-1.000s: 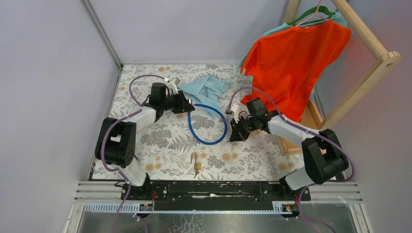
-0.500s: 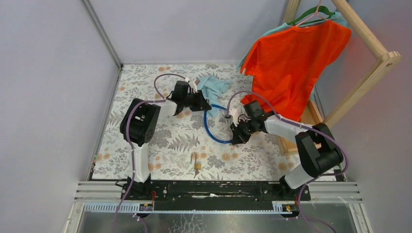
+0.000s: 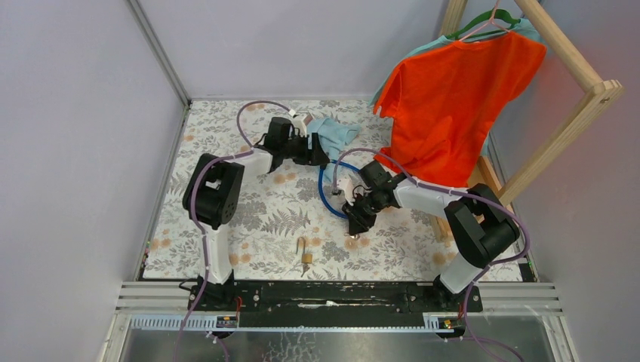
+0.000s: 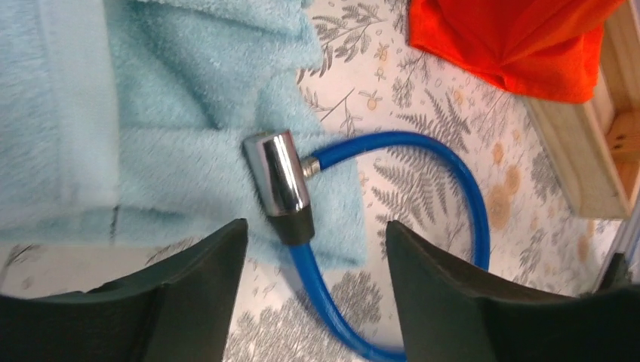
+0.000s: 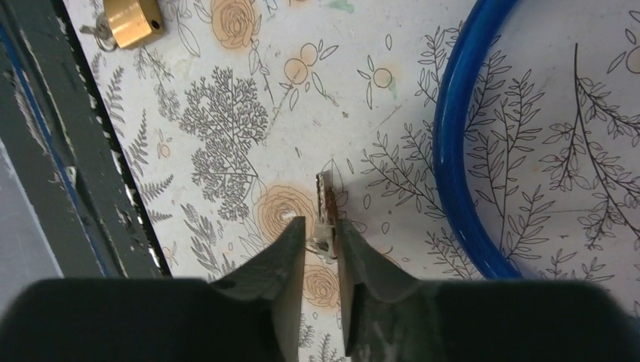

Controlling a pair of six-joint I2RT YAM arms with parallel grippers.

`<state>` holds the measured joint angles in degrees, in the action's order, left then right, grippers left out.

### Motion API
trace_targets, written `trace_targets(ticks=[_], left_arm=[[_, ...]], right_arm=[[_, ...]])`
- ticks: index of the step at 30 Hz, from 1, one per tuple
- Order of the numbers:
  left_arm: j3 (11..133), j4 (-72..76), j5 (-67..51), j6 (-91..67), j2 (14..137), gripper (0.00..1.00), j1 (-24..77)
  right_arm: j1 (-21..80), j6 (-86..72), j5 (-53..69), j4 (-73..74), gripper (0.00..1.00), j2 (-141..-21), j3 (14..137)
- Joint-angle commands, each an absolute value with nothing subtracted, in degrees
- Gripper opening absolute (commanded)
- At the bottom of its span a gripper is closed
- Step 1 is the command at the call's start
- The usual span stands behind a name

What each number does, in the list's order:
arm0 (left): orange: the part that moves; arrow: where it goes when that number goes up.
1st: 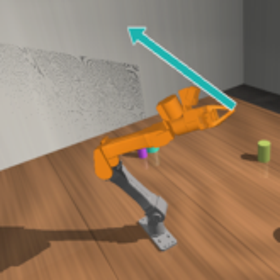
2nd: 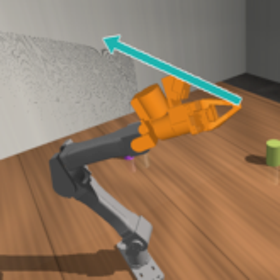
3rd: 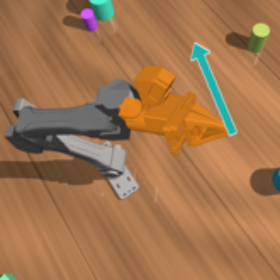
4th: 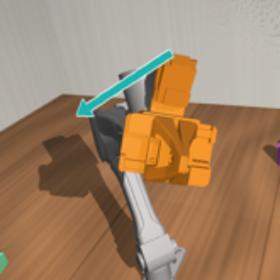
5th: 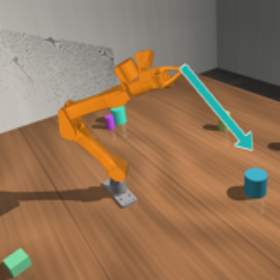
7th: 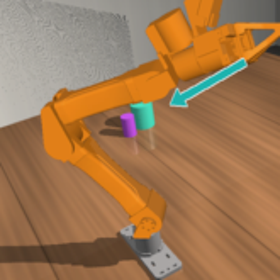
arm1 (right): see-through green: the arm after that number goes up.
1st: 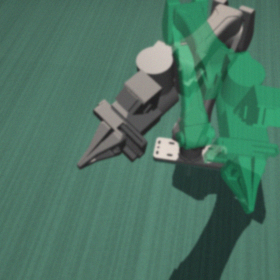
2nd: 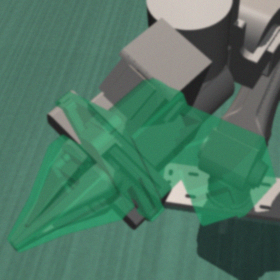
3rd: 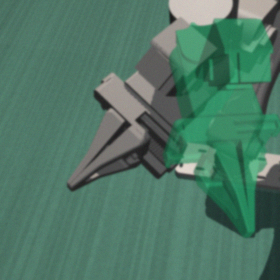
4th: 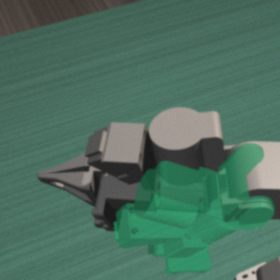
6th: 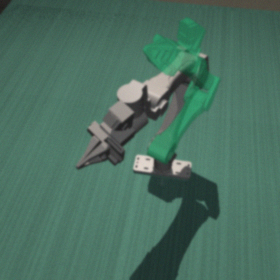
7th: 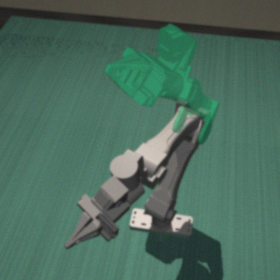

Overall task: Lock with the key
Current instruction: Place the lock at the center of the board, then pick up the lock from the center of the board.

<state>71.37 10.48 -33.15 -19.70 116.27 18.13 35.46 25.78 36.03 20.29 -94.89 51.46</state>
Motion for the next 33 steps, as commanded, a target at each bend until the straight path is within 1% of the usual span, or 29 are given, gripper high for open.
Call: trace_targets(ticks=[1,3,5,8,11,12,13,16,20,22,27,33], left_arm=[[68.7,7.2,-34.3,-11.5,109.3,0.77,15.4],[67.3,4.9,-34.1,-8.8,106.5,0.78,13.8],[66.4,0.8,-32.2,-5.1,103.3,0.79,12.3],[65.7,-7.8,-25.3,2.4,97.4,0.79,10.5],[64.1,-15.4,-12.5,9.6,92.0,0.8,9.5],[62.8,-16.2,-6.7,11.3,90.3,0.81,9.1],[61.8,-16.8,-3.2,12.9,89.0,0.82,8.1],[60.7,-19.8,1.5,17.0,87.6,0.83,4.7],[63.7,-25.4,2.1,19.4,91.6,0.83,0.2],[64.9,-27.0,1.2,20.4,93.8,0.83,-1.7],[69.2,-31.0,-0.2,22.4,99.9,0.83,-4.7],[74.3,-33.9,-0.6,25.0,107.6,0.76,-7.1]], right_arm=[[35.4,26.2,35.7,22.2,0.37,-94.3,53.9],[35.4,26.2,35.3,22.0,0.51,-92.7,54.1],[35.4,26.4,34.3,21.8,0.59,-90.9,54.1],[35.4,26.9,32.3,21.6,0.67,-88.6,54.3],[35.4,27.8,30.4,21.6,0.72,-86.2,54.7],[35.4,28.1,29.9,21.5,0.73,-85.3,54.7],[35.4,28.3,29.4,21.4,0.74,-84.6,54.7],[35.3,28.5,28.4,21.0,0.75,-82.7,54.2],[35.1,26.7,28.1,19.4,0.77,-81.4,53.0],[35.1,26.2,29.7,21.3,0.77,-81.9,54.3],[35.1,26.4,31.7,22.3,0.75,-81.1,55.1],[35.1,27.1,32.5,22.7,0.75,-79.8,54.6]])
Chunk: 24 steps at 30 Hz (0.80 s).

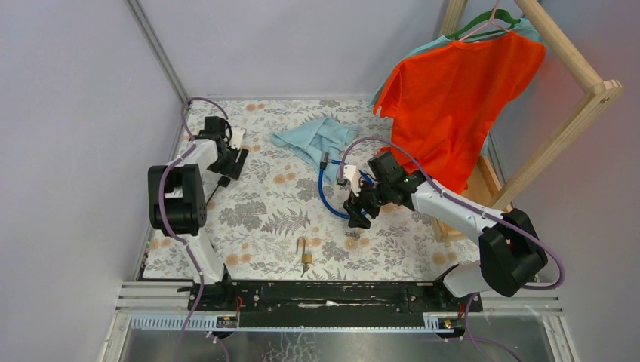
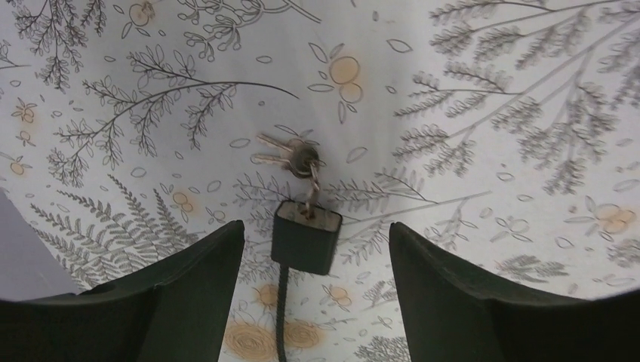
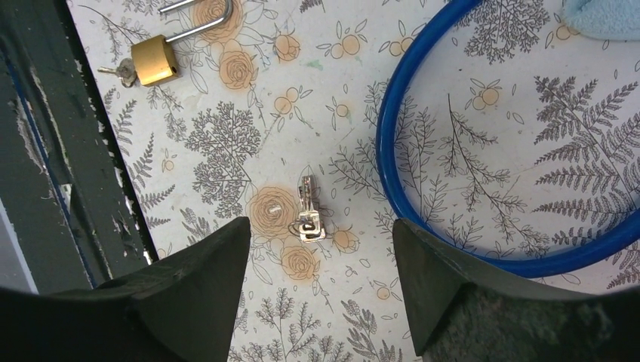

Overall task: Lock with the key
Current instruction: Pick up the lock from the center of the board.

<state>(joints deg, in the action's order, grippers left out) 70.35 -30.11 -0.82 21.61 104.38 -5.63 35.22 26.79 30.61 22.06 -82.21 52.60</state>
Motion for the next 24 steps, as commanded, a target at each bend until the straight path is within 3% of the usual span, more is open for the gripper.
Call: trace_targets(ticks=[1,14,22,24], left_arm=[[75.2,-34.2,-0.9,25.1,108.6,0.75,-7.5],[75.3,-36.2,-6.2,27.2,112.0,0.61,-10.4],[71.2,-35.9,-10.6,25.6,109.6,0.42,-10.5],[70.4,-35.9,-13.4,25.0,108.5,0.31,-10.4]], right_arm=[[35.1,27.3,32.6,22.9,0.75,-79.9,54.5],[35.1,27.6,32.2,23.2,0.74,-80.8,54.7],[35.1,27.5,31.5,23.5,0.74,-81.7,55.1],[35.1,27.5,31.4,23.4,0.74,-81.6,55.1]])
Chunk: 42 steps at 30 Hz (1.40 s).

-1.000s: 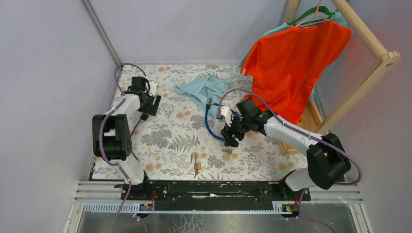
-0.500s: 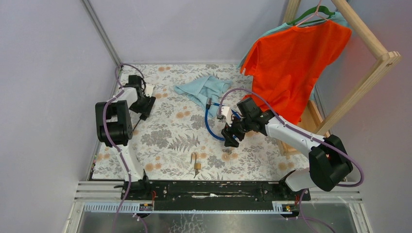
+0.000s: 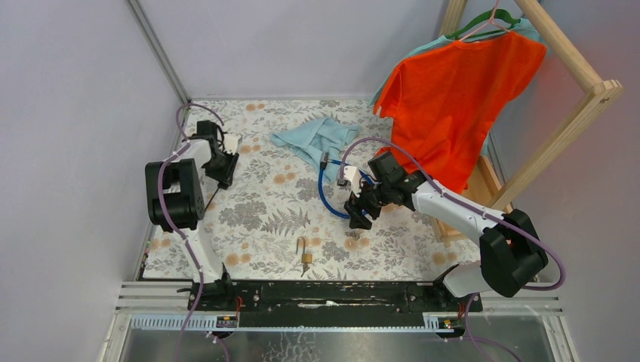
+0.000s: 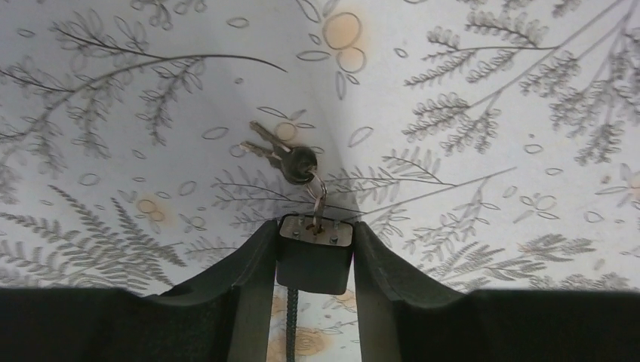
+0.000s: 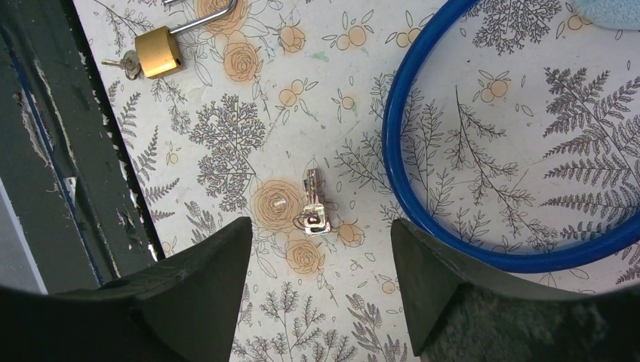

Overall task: Lock with the key
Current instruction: Pick up the lock from the center of the board.

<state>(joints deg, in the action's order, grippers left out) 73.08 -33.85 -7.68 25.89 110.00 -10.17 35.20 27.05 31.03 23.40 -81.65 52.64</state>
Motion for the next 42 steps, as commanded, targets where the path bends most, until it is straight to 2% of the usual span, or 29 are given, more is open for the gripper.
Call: trace_targets(ticks=[1,4,7,14,22,29,35,42], left_arm=[[70.0,-35.8,-15.1,24.6,107.6,0.27,-10.4],[68.9,-35.8,-20.2,23.4,104.0,0.15,-9.2],[67.7,-35.5,-23.1,23.6,98.6,0.09,-5.2],[63.7,-31.4,-24.3,27.0,86.0,0.02,9.1],[62.0,-25.6,-29.2,28.9,78.3,0.01,17.1],[61.1,-24.0,-33.7,34.8,75.1,0.01,21.5],[60.6,-23.9,-33.9,41.7,73.5,0.02,25.3],[59.6,-22.3,-32.8,44.7,72.7,0.02,28.8]], right_arm=[[35.1,27.4,31.4,23.3,0.74,-81.5,55.0],[35.1,26.3,31.3,22.9,0.74,-81.4,55.4],[35.1,23.6,30.6,20.9,0.74,-81.5,55.3],[33.6,13.9,30.0,16.4,0.74,-83.4,59.3],[26.1,-5.1,41.5,6.2,0.73,-88.7,65.7],[26.3,-18.8,49.4,-2.8,0.75,-94.0,70.5],[28.7,-22.1,51.9,-3.1,0.76,-98.5,74.0],[31.6,-27.7,54.8,-6.1,0.7,-101.4,74.4]])
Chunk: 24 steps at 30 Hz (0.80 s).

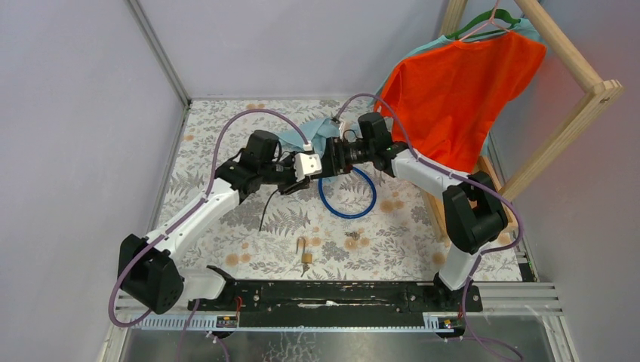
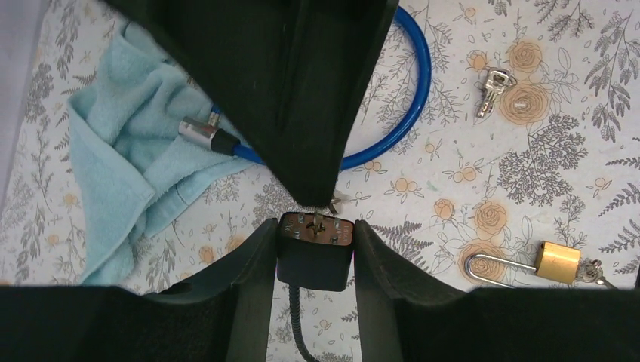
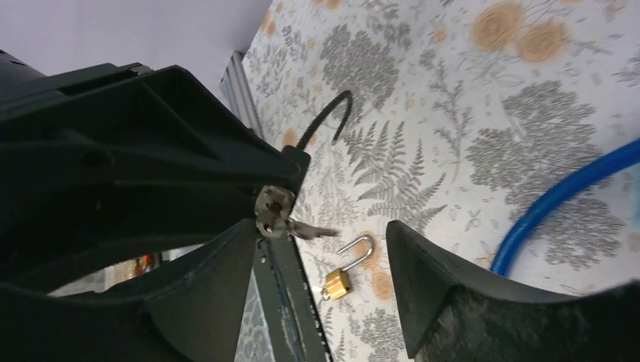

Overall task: Lock with the key
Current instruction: Pick up the lock from the center of the board.

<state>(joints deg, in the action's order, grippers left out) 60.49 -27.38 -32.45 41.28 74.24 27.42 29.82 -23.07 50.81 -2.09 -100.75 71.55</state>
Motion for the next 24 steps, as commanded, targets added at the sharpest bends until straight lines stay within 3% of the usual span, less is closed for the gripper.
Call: trace_targets(ticks=[1,20,24], left_arm=[[59.4,-22.0,-32.4,44.8,72.6,0.02,29.2],[58.3,-17.7,-27.1,42.6,73.1,0.02,31.6],[57.7,-16.9,-26.5,42.4,73.1,0.02,31.6]], right_arm=[[31.9,-28.1,55.0,-6.5,0.69,-101.6,74.2],[34.3,-33.6,58.0,-13.2,0.44,-104.5,71.1],[34.2,-34.3,58.4,-14.3,0.28,-104.9,70.9]])
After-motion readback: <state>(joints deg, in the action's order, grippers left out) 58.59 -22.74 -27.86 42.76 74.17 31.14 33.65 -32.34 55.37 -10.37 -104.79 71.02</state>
